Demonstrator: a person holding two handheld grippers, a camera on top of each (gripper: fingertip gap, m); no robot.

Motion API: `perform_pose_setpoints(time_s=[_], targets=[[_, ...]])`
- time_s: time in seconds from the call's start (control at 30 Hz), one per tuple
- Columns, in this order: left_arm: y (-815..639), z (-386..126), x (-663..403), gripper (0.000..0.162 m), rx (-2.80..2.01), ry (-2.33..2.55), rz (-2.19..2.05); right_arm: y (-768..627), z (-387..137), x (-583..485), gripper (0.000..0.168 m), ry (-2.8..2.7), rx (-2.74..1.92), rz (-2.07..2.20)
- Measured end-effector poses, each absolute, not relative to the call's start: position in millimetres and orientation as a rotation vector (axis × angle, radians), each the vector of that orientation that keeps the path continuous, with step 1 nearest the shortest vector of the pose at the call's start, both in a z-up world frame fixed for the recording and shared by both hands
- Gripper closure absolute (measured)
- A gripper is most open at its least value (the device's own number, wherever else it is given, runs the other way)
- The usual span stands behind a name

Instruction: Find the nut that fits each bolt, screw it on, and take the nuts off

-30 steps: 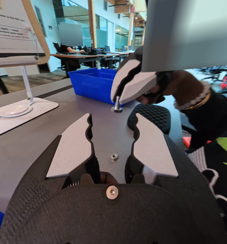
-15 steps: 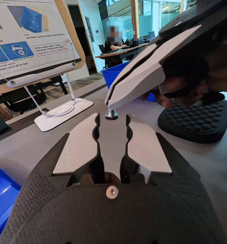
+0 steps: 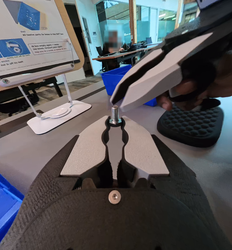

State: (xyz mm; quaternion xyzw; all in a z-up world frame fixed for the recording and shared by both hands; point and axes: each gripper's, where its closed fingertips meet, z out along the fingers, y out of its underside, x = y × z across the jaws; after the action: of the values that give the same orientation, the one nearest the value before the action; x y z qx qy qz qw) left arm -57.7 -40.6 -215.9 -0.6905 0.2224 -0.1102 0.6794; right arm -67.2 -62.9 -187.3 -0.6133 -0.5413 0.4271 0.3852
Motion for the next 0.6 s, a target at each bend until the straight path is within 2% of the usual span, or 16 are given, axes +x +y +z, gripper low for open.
perform_pose_setpoints(time_s=[0.1, 0.33, 0.6], targets=[[-47.5, -206.2, -71.4, 0.147, -1.511, 0.456, -0.385, -57.8, -199.7, -54.7, 0.133, -1.472, -1.594, 1.060], [-60.1, -198.7, -89.6, 0.147, -1.442, 0.411, -0.569, -55.0, -298.5, -42.5, 0.140, -1.804, -1.812, 0.823], [-60.1, -202.1, -85.1, 0.147, -1.451, 0.448, -0.537, -55.3, -318.7, -50.4, 0.145, -1.833, -1.804, 0.730]])
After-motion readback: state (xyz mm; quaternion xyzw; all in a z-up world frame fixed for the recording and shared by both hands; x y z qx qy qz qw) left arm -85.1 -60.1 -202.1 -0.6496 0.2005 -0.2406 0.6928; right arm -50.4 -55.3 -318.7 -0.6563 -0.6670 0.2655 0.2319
